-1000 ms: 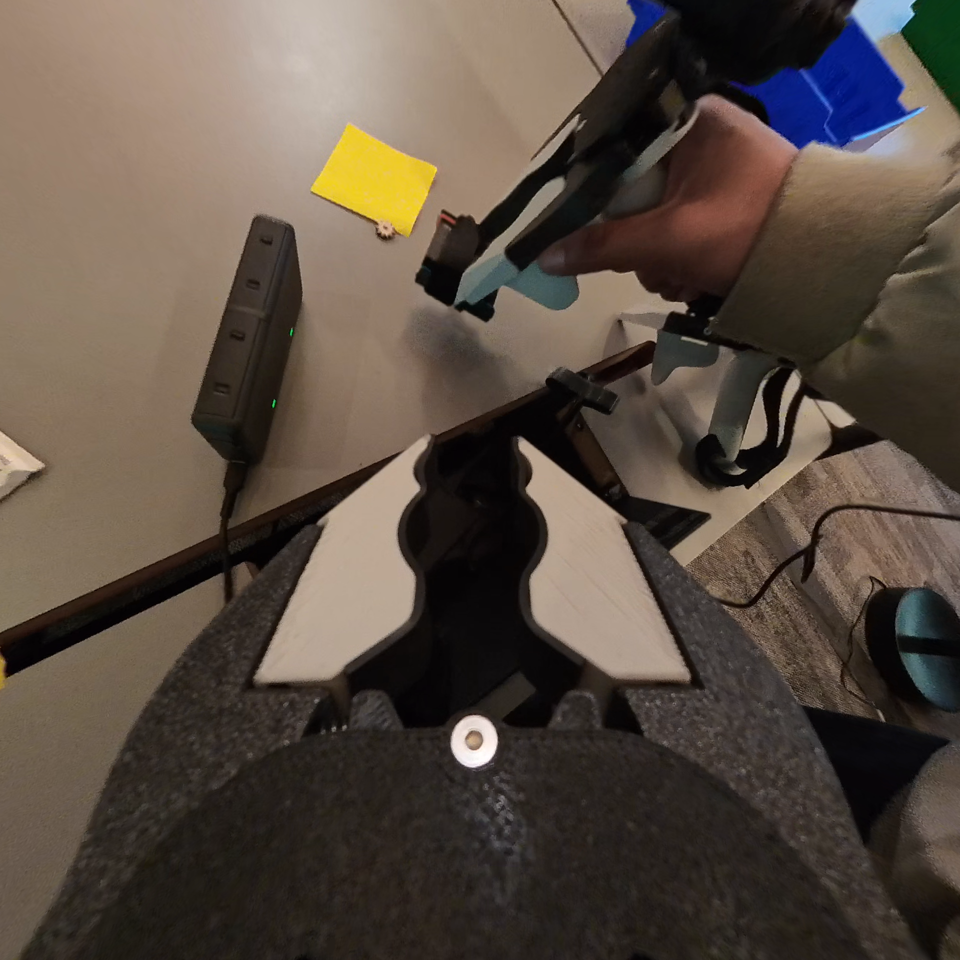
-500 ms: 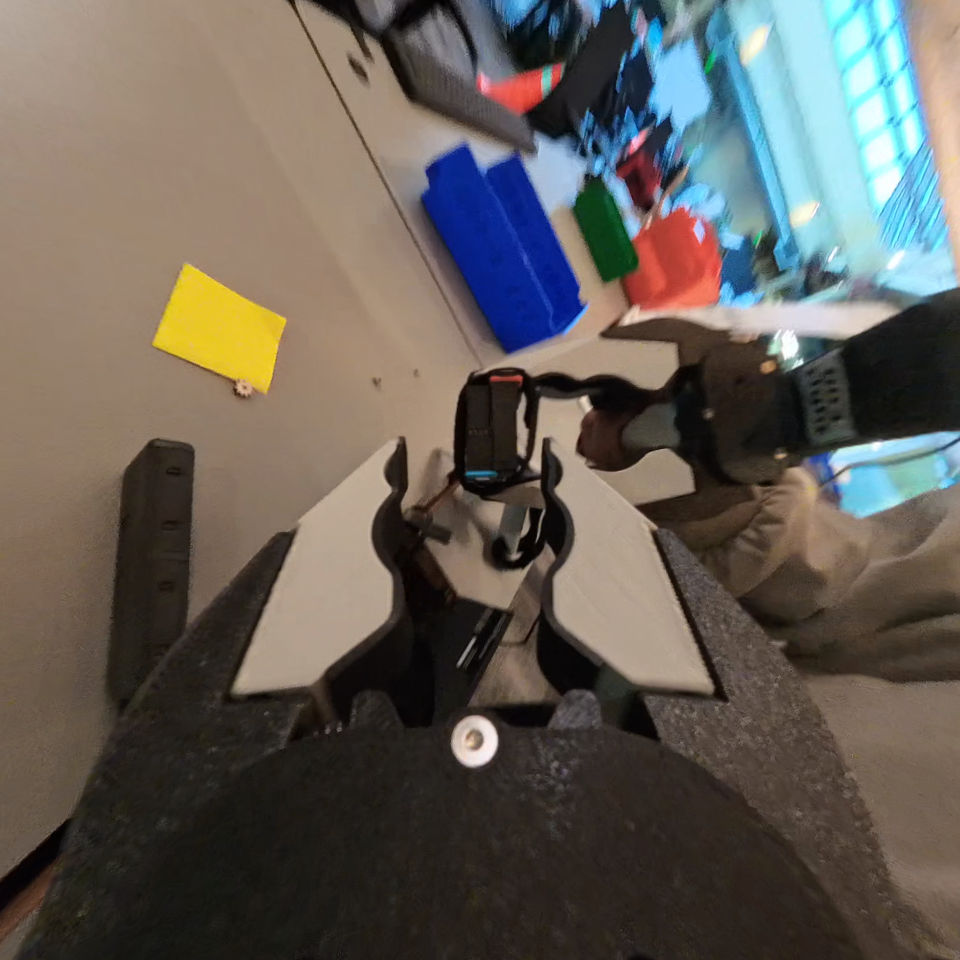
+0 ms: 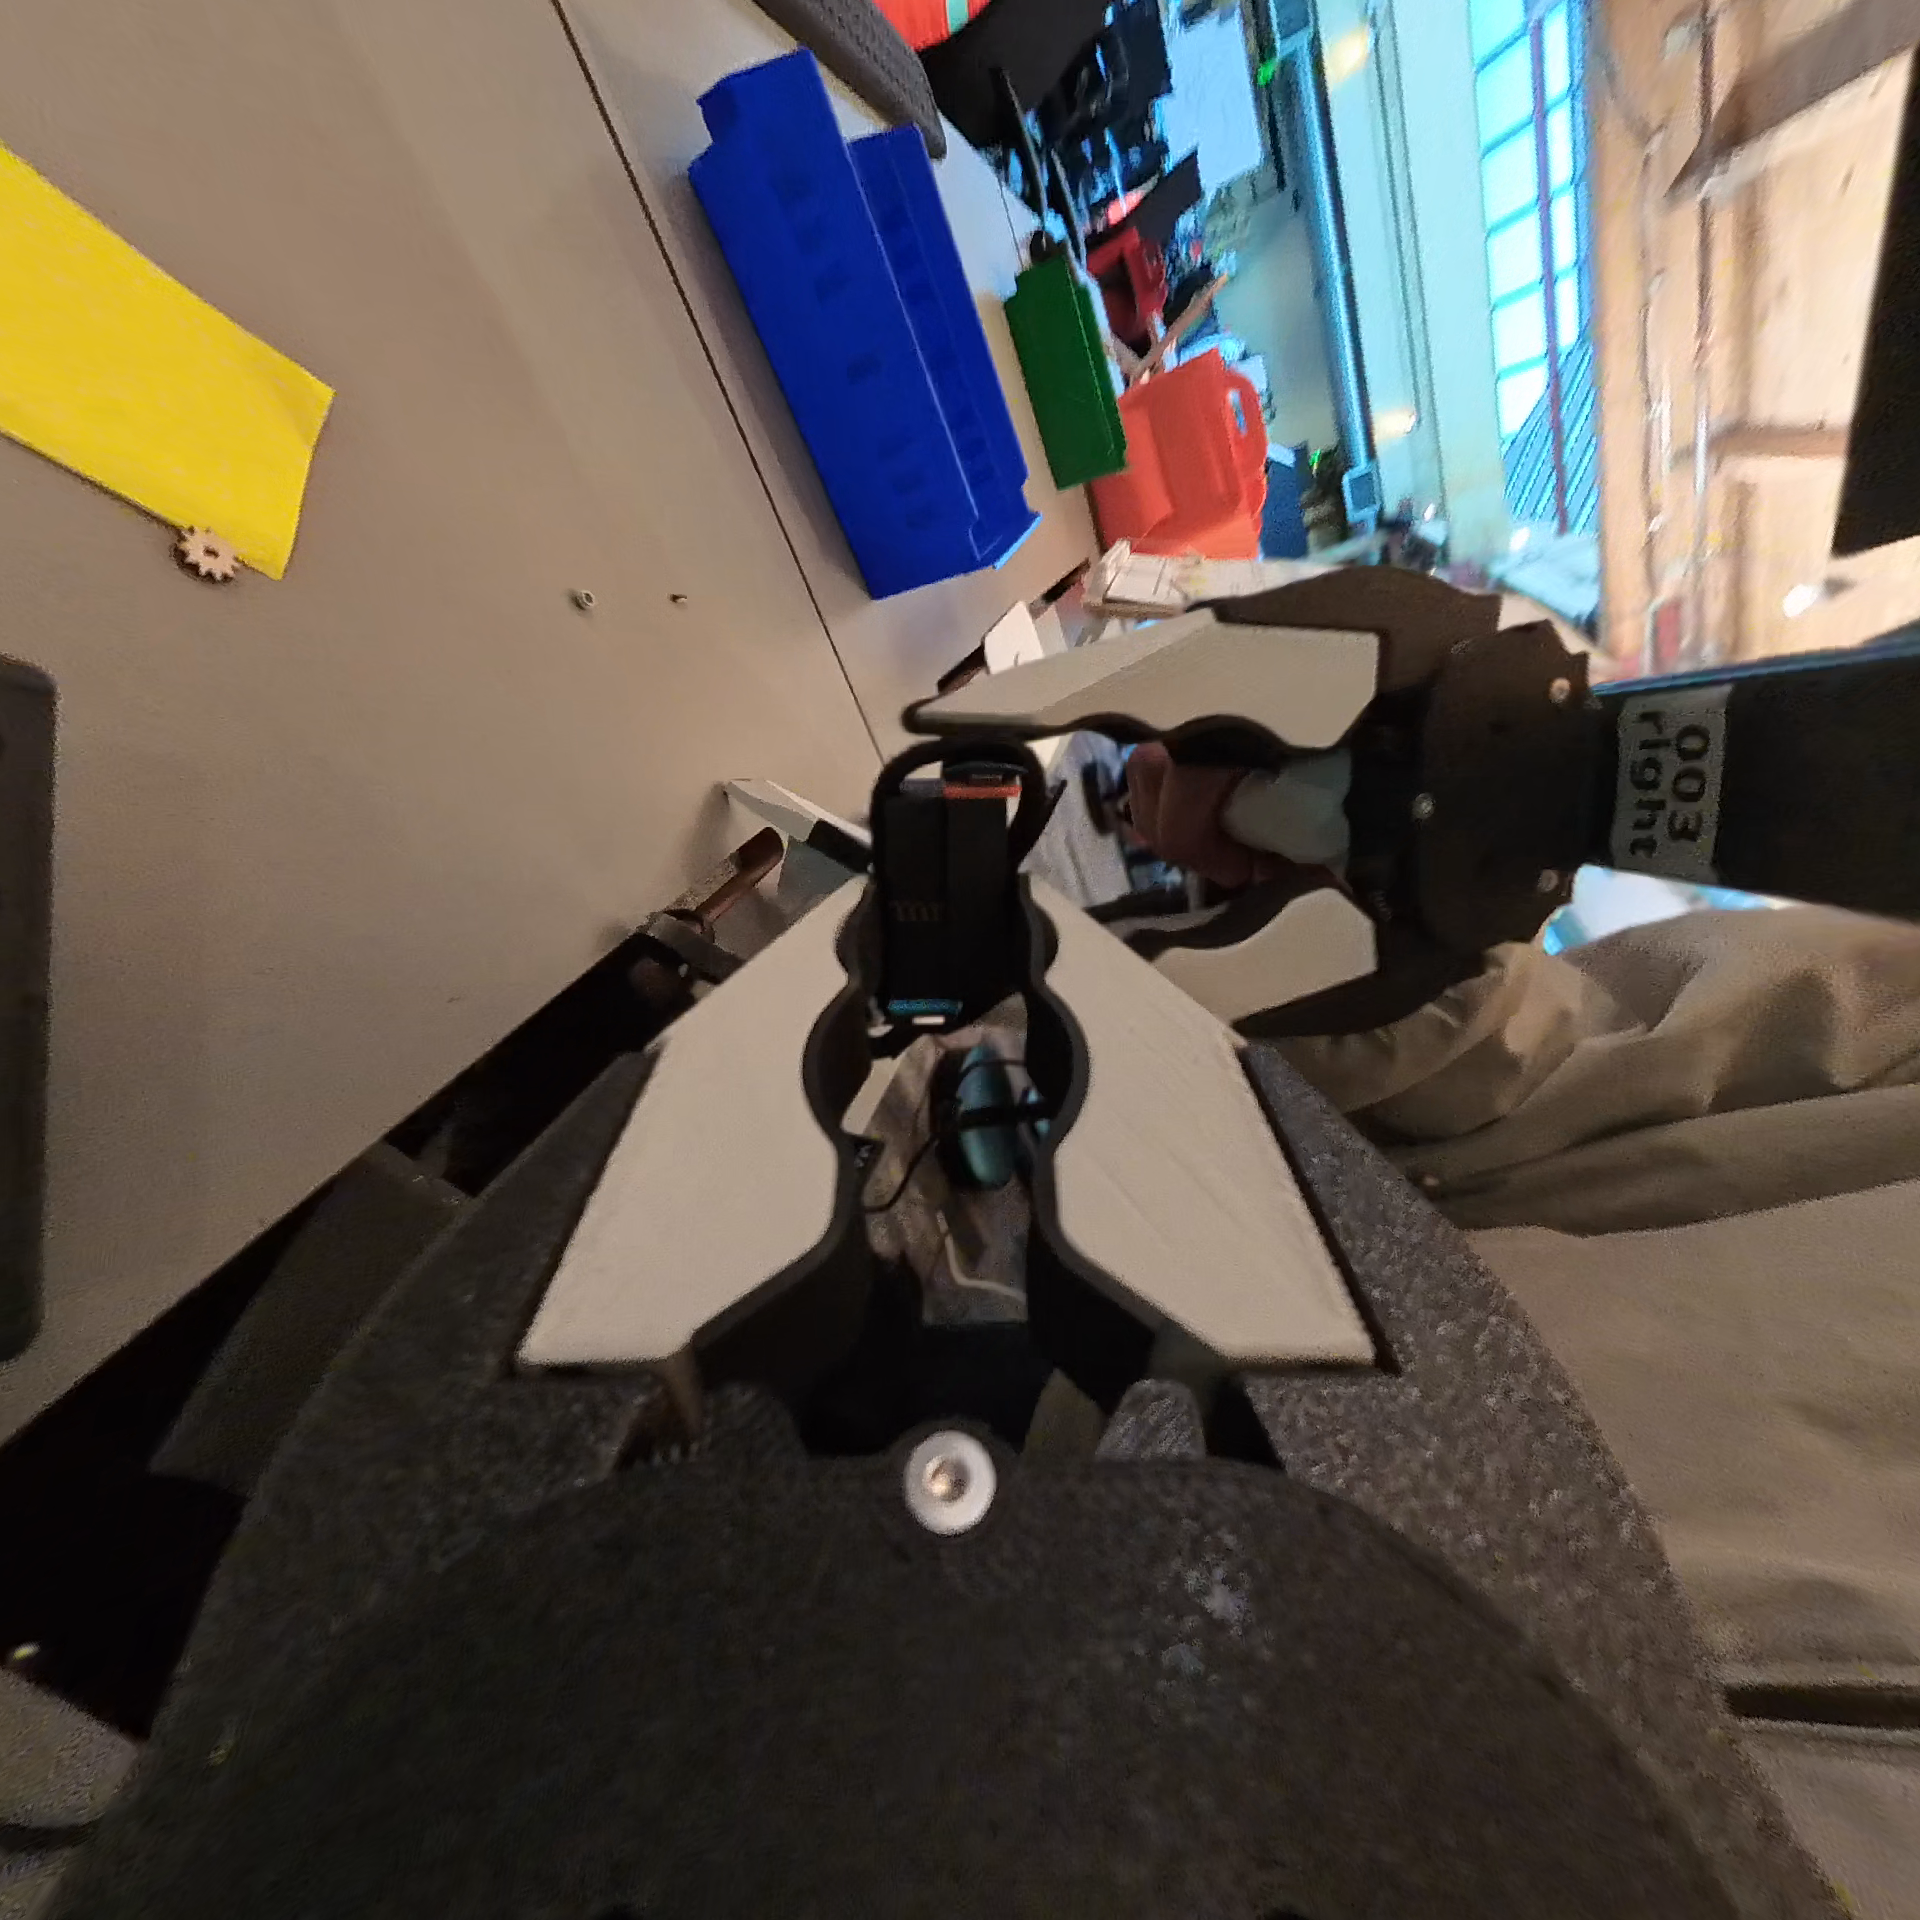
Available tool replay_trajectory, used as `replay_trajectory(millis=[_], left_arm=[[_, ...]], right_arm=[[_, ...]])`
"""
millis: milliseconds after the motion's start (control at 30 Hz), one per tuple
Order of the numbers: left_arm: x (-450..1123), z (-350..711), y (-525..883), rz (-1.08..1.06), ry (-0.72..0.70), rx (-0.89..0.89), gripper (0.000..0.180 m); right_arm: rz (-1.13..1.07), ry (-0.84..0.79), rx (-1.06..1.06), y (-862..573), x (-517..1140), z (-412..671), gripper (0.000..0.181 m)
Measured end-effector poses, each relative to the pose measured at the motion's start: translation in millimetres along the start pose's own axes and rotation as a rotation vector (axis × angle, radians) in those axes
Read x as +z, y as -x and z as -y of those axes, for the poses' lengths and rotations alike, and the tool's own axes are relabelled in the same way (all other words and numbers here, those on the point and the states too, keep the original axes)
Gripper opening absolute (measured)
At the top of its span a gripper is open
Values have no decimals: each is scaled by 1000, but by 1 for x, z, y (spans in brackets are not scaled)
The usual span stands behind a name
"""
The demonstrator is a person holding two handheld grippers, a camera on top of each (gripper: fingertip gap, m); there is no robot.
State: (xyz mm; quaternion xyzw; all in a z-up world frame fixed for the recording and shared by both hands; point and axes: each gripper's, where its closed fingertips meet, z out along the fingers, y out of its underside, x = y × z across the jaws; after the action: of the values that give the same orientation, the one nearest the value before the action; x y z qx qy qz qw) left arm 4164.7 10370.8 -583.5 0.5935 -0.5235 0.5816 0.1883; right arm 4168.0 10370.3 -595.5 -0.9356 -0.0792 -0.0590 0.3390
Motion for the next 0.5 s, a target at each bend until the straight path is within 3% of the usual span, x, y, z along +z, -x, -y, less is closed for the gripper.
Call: replay_trajectory(millis=[233,400,433,500], left_arm=[[-13,1,-13,-77,-112,-29,23],[-13,0,-49,-206,-142,74,23],[-13,0,-53,-212,-149,88,23],[-16,-2,-56,-226,-147,102,23]], right_arm=[[383,-314,499,1,-43,36,54],[655,-291,655,16,-36,39,56],[727,-326,675,21,-41,43,43],[769,-342,688,24,-46,44,36]])
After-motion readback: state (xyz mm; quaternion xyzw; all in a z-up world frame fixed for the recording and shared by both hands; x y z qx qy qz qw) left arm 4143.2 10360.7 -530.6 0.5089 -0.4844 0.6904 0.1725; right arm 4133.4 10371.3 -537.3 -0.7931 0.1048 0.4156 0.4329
